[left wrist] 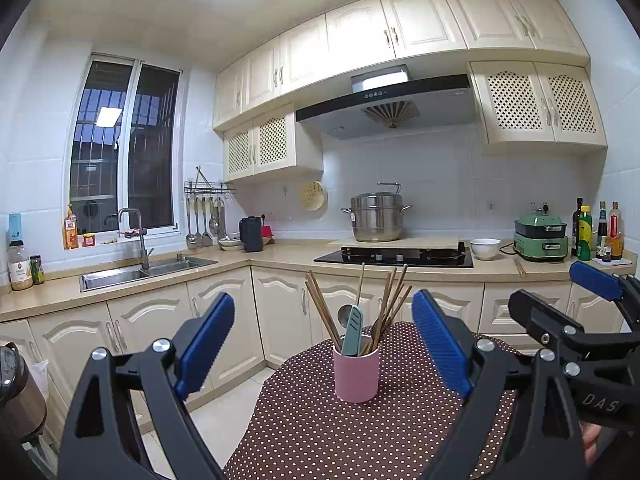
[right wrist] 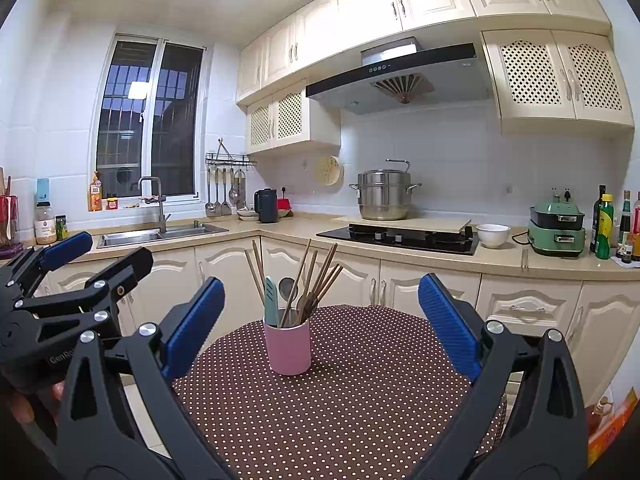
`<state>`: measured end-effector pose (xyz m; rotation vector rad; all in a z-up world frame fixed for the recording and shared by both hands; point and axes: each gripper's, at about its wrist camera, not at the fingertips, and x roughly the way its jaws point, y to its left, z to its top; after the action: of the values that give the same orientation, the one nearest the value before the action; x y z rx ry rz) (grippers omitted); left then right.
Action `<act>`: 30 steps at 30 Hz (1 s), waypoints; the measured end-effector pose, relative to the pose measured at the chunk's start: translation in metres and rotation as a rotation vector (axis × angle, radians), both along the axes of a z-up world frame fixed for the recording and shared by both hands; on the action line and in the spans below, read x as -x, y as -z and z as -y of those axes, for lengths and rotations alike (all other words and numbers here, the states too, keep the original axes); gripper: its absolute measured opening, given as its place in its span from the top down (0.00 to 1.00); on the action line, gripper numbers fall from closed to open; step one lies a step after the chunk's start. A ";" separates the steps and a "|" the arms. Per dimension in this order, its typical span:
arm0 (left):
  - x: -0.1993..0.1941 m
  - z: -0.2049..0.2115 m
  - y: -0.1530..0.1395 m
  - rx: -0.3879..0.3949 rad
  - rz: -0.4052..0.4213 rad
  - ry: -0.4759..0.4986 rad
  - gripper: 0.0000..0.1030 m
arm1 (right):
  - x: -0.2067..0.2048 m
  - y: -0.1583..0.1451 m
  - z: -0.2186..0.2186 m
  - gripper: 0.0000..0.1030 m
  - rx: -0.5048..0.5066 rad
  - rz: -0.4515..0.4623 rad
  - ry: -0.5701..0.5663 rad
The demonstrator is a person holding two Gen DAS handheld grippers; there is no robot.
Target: Organize utensils
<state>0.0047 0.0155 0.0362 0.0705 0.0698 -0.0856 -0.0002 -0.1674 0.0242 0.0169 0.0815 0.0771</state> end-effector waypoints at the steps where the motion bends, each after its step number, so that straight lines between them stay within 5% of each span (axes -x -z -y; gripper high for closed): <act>1: 0.000 0.000 0.000 0.000 0.001 0.000 0.14 | 0.000 0.000 0.000 0.07 0.000 0.000 0.000; 30: 0.000 -0.001 0.003 0.000 -0.007 0.002 0.14 | 0.000 0.002 -0.001 0.07 -0.007 -0.011 0.003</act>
<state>0.0047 0.0163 0.0333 0.0701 0.0765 -0.0878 -0.0006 -0.1659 0.0223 0.0240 0.0921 0.0745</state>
